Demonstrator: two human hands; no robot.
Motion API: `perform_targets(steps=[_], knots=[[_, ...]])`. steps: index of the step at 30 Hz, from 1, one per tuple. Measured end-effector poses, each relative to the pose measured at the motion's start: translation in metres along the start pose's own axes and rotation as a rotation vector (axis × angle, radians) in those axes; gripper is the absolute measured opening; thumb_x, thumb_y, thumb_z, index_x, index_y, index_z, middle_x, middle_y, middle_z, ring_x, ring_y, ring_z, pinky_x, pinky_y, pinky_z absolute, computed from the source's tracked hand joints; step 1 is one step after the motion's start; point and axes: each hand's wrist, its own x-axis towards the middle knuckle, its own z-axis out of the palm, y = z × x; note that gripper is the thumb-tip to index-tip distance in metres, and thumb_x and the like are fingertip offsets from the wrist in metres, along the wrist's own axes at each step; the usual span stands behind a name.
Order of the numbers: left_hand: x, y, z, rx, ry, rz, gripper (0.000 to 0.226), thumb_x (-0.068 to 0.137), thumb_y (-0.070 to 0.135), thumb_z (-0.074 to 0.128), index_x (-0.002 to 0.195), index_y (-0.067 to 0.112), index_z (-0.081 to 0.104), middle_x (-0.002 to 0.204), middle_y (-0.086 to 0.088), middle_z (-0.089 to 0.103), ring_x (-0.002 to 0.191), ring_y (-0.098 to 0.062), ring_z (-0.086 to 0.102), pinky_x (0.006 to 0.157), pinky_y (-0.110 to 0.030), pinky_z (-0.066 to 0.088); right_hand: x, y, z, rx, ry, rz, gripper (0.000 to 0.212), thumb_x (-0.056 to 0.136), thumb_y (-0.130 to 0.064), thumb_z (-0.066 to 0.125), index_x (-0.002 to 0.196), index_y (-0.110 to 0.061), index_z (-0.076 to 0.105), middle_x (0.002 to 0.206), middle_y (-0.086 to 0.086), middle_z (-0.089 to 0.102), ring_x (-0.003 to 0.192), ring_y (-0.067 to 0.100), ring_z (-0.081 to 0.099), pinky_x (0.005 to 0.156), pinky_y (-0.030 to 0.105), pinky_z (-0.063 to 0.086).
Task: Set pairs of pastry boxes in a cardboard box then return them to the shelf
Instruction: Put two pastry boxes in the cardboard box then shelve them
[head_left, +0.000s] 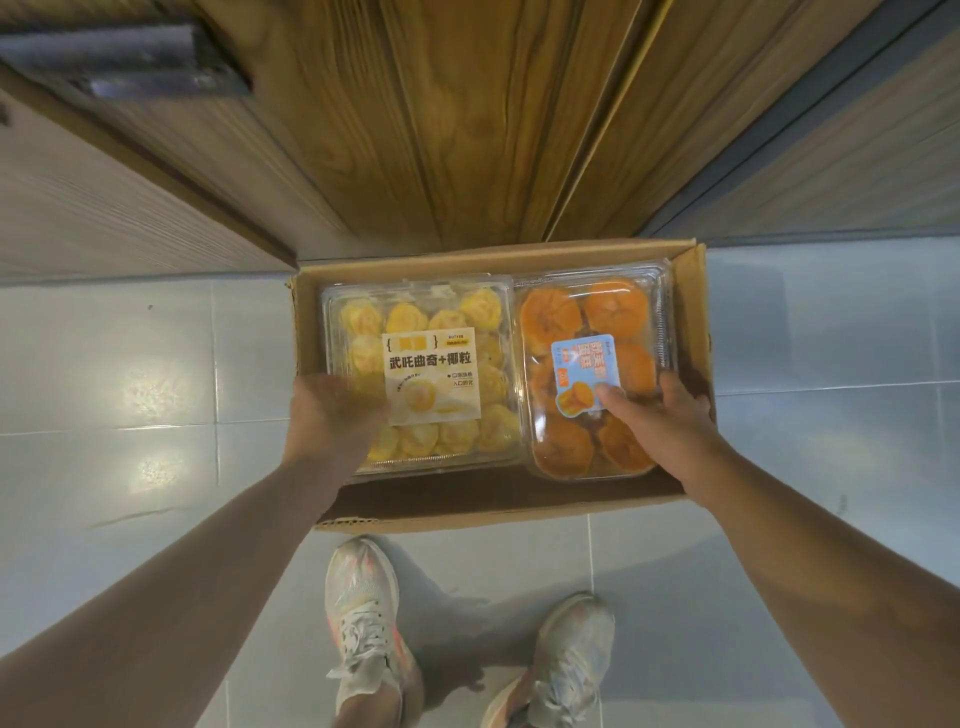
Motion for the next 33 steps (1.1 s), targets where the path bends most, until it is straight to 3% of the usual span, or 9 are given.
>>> perform_targets(steps=[5,8,12,15,17,20,26,30,33], knots=[[-0.002,-0.009,-0.019,-0.097,-0.061,0.109,0.048,0.089,0.012,0.077,0.125,0.022,0.047,0.099,0.009,0.06,0.089,-0.01,0.062,0.068,-0.032,0.056,-0.006,0.005,-0.003,0.033,-0.045,-0.054,0.129,0.038,-0.102,0.057,0.149,-0.042,0.029,0.155,-0.001,0.04,0.141,0.035,0.043,0.105,0.061,0.047],[-0.003,-0.01,-0.028,-0.041,-0.141,0.172,0.031,0.095,0.016,0.071,0.122,0.025,0.059,0.096,0.006,0.066,0.089,-0.016,0.068,0.064,-0.029,0.06,-0.013,0.004,-0.003,0.191,-0.06,-0.151,0.113,0.058,-0.075,0.081,0.149,-0.042,0.022,0.148,-0.006,0.046,0.135,0.025,0.05,0.102,0.051,0.054],[-0.006,-0.014,-0.035,-0.051,-0.199,0.208,0.014,0.1,0.007,0.063,0.111,0.014,0.061,0.057,0.026,0.062,0.058,0.006,0.065,0.05,-0.011,0.053,-0.018,-0.001,-0.001,0.299,-0.118,-0.287,0.1,0.077,-0.047,0.085,0.152,-0.046,0.018,0.143,-0.015,0.053,0.129,0.016,0.056,0.099,0.044,0.056],[-0.006,-0.013,-0.039,-0.097,-0.264,0.205,0.023,0.103,0.014,0.059,0.119,0.03,0.061,0.076,0.03,0.072,0.078,0.003,0.072,0.076,-0.027,0.064,-0.022,-0.006,-0.002,0.281,-0.136,-0.301,0.095,0.082,-0.047,0.08,0.154,-0.045,0.018,0.143,-0.016,0.052,0.13,0.016,0.056,0.096,0.04,0.055],[-0.01,-0.011,-0.04,-0.142,-0.314,0.188,0.031,0.105,0.019,0.056,0.129,0.038,0.06,0.098,0.022,0.076,0.101,-0.011,0.072,0.094,-0.048,0.06,-0.026,-0.009,-0.005,0.273,-0.133,-0.312,0.091,0.084,-0.047,0.077,0.154,-0.047,0.018,0.143,-0.016,0.052,0.129,0.016,0.056,0.092,0.036,0.056],[-0.015,-0.008,-0.045,-0.191,-0.376,0.203,0.036,0.107,0.022,0.051,0.14,0.036,0.055,0.124,0.012,0.072,0.117,-0.016,0.067,0.106,-0.057,0.051,-0.034,-0.015,-0.011,0.287,-0.124,-0.302,0.087,0.085,-0.053,0.074,0.153,-0.049,0.02,0.143,-0.014,0.052,0.127,0.017,0.055,0.097,0.045,0.055],[-0.038,0.003,-0.068,-0.231,-0.426,0.244,0.04,0.109,0.014,0.047,0.142,0.033,0.058,0.13,0.002,0.072,0.119,-0.021,0.069,0.098,-0.044,0.058,-0.069,-0.023,-0.049,0.364,-0.126,-0.33,0.078,0.082,-0.06,0.076,0.146,-0.048,0.034,0.136,-0.015,0.06,0.122,0.017,0.063,0.094,0.048,0.059],[-0.088,0.034,-0.099,-0.273,-0.447,0.282,0.041,0.108,0.013,0.044,0.143,0.029,0.058,0.13,-0.002,0.073,0.121,-0.023,0.069,0.095,-0.042,0.058,-0.127,-0.042,-0.104,0.394,-0.091,-0.306,0.045,0.091,-0.035,0.072,0.128,-0.043,0.048,0.112,-0.009,0.072,0.092,-0.002,0.072,0.073,0.02,0.062],[-0.147,0.078,-0.132,-0.334,-0.438,0.316,0.04,0.108,0.012,0.044,0.135,0.033,0.065,0.127,0.001,0.074,0.117,-0.019,0.071,0.09,-0.041,0.061,-0.192,-0.063,-0.162,0.425,-0.047,-0.271,0.034,0.095,-0.018,0.067,0.104,-0.043,0.046,0.092,-0.012,0.062,0.064,-0.02,0.063,0.05,0.002,0.045]])
